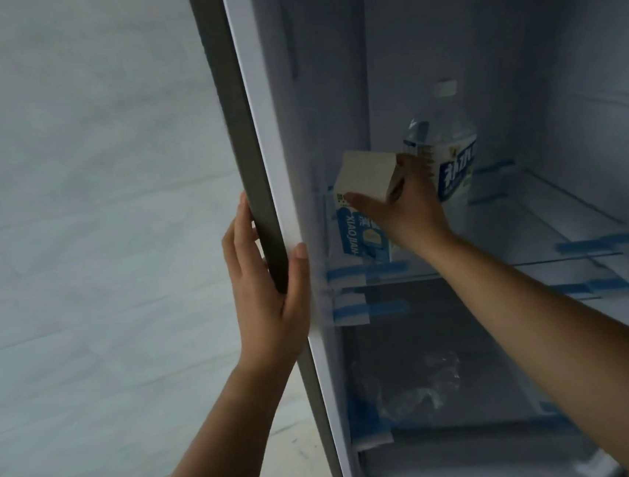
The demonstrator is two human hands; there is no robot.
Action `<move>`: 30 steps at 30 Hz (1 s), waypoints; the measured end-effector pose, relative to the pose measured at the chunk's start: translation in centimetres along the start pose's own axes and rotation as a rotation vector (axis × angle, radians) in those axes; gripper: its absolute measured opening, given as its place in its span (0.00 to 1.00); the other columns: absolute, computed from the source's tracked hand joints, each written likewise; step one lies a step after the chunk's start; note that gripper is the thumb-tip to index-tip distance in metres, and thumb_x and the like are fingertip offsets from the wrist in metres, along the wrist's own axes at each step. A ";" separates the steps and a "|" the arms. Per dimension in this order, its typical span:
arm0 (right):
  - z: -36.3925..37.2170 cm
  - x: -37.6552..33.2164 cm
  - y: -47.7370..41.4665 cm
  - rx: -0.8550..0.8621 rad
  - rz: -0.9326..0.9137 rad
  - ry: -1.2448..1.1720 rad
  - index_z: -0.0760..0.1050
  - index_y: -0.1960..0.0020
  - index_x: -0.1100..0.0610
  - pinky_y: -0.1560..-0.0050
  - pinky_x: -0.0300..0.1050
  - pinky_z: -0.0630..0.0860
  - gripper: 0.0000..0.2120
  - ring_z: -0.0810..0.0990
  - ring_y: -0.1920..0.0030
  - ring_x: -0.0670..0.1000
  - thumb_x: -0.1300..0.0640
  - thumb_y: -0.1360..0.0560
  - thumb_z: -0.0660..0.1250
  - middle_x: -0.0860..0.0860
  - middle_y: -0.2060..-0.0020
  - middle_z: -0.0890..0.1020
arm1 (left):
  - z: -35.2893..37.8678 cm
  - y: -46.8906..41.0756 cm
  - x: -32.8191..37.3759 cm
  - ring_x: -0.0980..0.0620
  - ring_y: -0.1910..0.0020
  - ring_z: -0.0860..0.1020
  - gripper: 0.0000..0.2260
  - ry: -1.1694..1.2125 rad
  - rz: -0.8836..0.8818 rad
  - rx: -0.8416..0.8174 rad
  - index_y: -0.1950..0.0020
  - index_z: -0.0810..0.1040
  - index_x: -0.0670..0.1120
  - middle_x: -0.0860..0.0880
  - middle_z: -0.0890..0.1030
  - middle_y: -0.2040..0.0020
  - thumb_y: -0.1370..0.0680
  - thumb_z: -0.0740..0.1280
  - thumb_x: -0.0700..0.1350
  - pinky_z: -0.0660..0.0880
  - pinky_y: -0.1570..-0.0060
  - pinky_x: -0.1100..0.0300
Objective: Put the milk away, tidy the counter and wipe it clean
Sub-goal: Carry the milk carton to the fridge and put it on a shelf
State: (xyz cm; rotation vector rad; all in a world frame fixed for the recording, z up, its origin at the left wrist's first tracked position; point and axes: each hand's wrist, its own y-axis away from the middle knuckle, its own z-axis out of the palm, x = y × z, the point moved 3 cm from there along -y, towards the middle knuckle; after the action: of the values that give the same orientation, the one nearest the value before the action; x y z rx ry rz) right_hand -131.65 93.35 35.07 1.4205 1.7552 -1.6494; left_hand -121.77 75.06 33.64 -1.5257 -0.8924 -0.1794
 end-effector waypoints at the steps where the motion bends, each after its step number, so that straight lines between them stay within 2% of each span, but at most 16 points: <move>1: 0.3 0.4 -0.2 -0.008 0.001 -0.001 0.69 0.41 0.58 0.51 0.38 0.73 0.28 0.75 0.48 0.48 0.50 0.35 0.76 0.51 0.48 0.75 | -0.1 0.0 0.0 0.67 0.36 0.65 0.26 -0.003 -0.003 -0.008 0.29 0.51 0.62 0.56 0.62 0.34 0.22 0.60 0.49 0.71 0.44 0.73; 4: 0.8 1.6 -0.3 -0.025 0.017 -0.015 0.68 0.40 0.57 0.45 0.46 0.75 0.30 0.76 0.46 0.50 0.49 0.36 0.76 0.54 0.45 0.76 | -0.5 -0.1 0.0 0.67 0.36 0.65 0.26 -0.013 -0.028 -0.031 0.32 0.50 0.70 0.66 0.61 0.36 0.24 0.61 0.55 0.74 0.42 0.66; 11: 1.0 2.7 0.3 -0.070 0.050 -0.056 0.67 0.38 0.57 0.48 0.34 0.71 0.28 0.76 0.45 0.47 0.53 0.33 0.75 0.51 0.44 0.76 | -1.0 -0.3 -0.1 0.70 0.36 0.64 0.30 -0.048 -0.023 -0.077 0.34 0.48 0.73 0.77 0.57 0.38 0.27 0.64 0.57 0.71 0.41 0.70; 14: 0.2 3.2 0.9 -0.153 0.043 -0.010 0.63 0.40 0.52 0.55 0.21 0.68 0.28 0.73 0.45 0.46 0.60 0.33 0.75 0.47 0.46 0.74 | -1.0 -0.3 -0.4 0.70 0.36 0.64 0.31 -0.040 -0.014 -0.081 0.31 0.51 0.68 0.76 0.58 0.37 0.27 0.66 0.56 0.71 0.41 0.70; 17: -0.6 3.3 1.1 -0.160 0.026 0.057 0.63 0.36 0.54 0.55 0.23 0.67 0.33 0.73 0.46 0.44 0.61 0.36 0.77 0.46 0.46 0.73 | -1.1 -0.3 -0.8 0.68 0.36 0.66 0.32 -0.045 0.007 -0.071 0.28 0.51 0.62 0.71 0.60 0.37 0.27 0.65 0.56 0.73 0.43 0.69; 19: -0.7 2.9 0.8 -0.137 0.011 0.076 0.66 0.37 0.56 0.56 0.23 0.68 0.32 0.73 0.48 0.44 0.61 0.36 0.77 0.46 0.47 0.73 | -1.1 -0.3 -0.8 0.67 0.36 0.66 0.33 -0.044 0.013 -0.066 0.28 0.51 0.63 0.70 0.61 0.38 0.26 0.66 0.56 0.74 0.42 0.65; 23: 0.6 2.6 -0.5 -0.128 -0.018 0.182 0.65 0.34 0.56 0.44 0.41 0.70 0.36 0.71 0.43 0.49 0.59 0.37 0.77 0.52 0.42 0.72 | -1.0 -0.2 -0.7 0.69 0.36 0.65 0.30 -0.039 0.009 -0.066 0.31 0.49 0.71 0.67 0.63 0.41 0.27 0.62 0.57 0.71 0.40 0.66; 26: 1.2 3.1 -1.4 -0.172 0.049 0.231 0.62 0.32 0.56 0.40 0.44 0.68 0.36 0.70 0.41 0.51 0.57 0.35 0.76 0.54 0.41 0.69 | -0.9 -0.1 -1.1 0.68 0.36 0.65 0.29 -0.045 0.004 -0.070 0.30 0.51 0.66 0.65 0.62 0.40 0.27 0.62 0.57 0.70 0.40 0.67; 28: 1.2 3.3 -1.6 -0.191 0.069 0.255 0.62 0.32 0.57 0.38 0.48 0.70 0.35 0.70 0.39 0.54 0.56 0.34 0.75 0.56 0.40 0.70 | -0.8 0.0 -1.2 0.68 0.37 0.65 0.29 -0.057 0.012 -0.067 0.29 0.51 0.64 0.66 0.61 0.39 0.27 0.62 0.56 0.72 0.40 0.64; 30: 1.1 3.5 -1.5 -0.214 0.074 0.282 0.59 0.29 0.57 0.35 0.49 0.68 0.39 0.70 0.38 0.55 0.55 0.34 0.75 0.56 0.38 0.69 | -0.8 0.0 -1.2 0.69 0.37 0.65 0.29 -0.068 0.011 -0.058 0.29 0.51 0.64 0.66 0.61 0.39 0.27 0.61 0.57 0.75 0.41 0.60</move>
State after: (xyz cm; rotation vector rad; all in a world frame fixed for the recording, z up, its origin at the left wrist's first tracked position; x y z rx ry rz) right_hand -134.81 94.08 32.84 1.6550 1.9341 -1.2286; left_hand -122.33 73.87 33.07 -1.5981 -0.9389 -0.1471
